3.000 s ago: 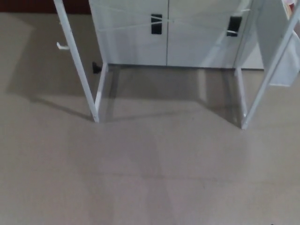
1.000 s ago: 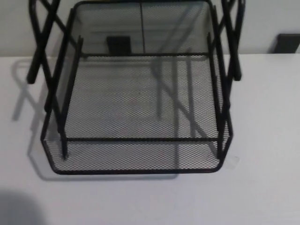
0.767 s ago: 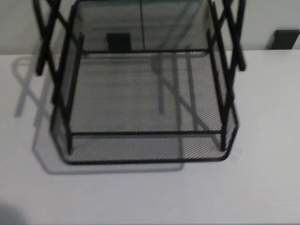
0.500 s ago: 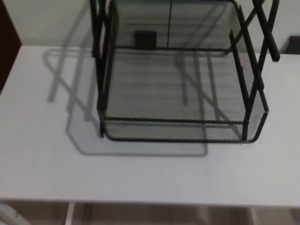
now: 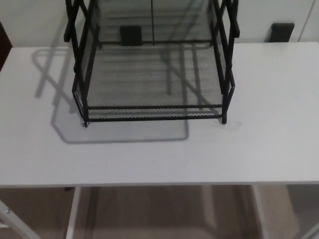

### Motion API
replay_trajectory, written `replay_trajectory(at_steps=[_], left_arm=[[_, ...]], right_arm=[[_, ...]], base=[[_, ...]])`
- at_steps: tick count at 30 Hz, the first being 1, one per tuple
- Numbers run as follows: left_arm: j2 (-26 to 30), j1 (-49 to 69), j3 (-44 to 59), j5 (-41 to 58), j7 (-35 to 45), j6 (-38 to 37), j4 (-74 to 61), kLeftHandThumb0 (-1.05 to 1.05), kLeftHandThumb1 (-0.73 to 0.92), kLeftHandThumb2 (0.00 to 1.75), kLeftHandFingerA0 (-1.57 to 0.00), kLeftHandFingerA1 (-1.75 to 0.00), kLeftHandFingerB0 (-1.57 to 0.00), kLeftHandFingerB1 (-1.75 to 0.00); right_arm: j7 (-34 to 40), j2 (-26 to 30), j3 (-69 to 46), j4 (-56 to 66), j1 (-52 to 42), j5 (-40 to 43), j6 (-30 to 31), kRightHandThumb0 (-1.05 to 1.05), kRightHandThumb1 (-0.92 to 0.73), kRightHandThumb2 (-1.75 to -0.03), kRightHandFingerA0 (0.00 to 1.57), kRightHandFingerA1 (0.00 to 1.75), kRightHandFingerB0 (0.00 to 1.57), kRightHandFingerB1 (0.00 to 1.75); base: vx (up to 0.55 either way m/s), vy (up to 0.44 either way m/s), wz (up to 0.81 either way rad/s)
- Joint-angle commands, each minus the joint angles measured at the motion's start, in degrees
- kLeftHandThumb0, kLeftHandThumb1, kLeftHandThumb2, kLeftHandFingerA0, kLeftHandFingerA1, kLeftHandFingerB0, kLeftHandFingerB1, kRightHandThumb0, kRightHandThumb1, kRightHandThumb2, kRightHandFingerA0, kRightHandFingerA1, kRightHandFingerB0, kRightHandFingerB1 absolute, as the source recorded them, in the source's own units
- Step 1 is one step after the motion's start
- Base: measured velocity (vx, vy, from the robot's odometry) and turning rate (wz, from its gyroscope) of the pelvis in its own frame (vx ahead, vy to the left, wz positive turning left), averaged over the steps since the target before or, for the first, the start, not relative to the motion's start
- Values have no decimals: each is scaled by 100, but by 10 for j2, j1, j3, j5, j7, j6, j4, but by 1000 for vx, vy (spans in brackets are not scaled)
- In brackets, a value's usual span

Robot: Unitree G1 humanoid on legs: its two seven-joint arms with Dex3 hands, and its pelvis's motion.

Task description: The robot walks towards a file tray kept in the middle of a desk and uses its right hand to grab a tray and pulls it out towards itself

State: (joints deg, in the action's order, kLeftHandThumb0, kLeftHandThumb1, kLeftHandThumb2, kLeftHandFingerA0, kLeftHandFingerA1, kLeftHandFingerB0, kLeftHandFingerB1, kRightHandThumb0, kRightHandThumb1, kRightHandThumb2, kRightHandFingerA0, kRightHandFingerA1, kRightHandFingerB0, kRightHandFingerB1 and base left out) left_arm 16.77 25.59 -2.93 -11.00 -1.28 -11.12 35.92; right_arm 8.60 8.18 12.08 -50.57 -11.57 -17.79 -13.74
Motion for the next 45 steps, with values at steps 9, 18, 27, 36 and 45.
replay_trajectory(at_steps=[9, 18, 27, 36, 45], left_arm=[[10, -4, 0, -5, -8, -19, 45, -27, 52, 59, -28, -47, -18, -35], [20, 10, -11, -23, -11, 0, 8, -29, 52, 61, -29, -46, -17, -35], [20, 16, -12, -25, -9, -6, 4, -29, 53, 61, -29, -47, -16, -35], [25, 16, 2, -8, 13, 12, -36, -30, 54, 63, -26, -46, -16, -35], [36, 3, 9, 2, 33, 16, -57, -33, 53, 63, -27, -47, -14, -36]], right_arm=[[4, 4, 11, -7, -10, -8, -7, -38, -61, -57, 54, 51, 49, 45], [12, 4, 18, 15, -24, -12, -8, -37, -61, -57, 54, 51, 51, 46], [20, 4, 16, 63, -55, -5, -27, -34, -59, -57, 61, 57, 51, 49], [-19, -19, -57, 492, -330, 164, -92, -53, -63, -59, 49, 49, 35, 42], [56, -26, -307, 773, -415, 242, -268, -53, -70, -61, 42, 39, 27, 33]], base=[[33, 162, -9], [0, 21, 7], [-8, -42, 1], [0, 0, 0], [0, 0, 0]])
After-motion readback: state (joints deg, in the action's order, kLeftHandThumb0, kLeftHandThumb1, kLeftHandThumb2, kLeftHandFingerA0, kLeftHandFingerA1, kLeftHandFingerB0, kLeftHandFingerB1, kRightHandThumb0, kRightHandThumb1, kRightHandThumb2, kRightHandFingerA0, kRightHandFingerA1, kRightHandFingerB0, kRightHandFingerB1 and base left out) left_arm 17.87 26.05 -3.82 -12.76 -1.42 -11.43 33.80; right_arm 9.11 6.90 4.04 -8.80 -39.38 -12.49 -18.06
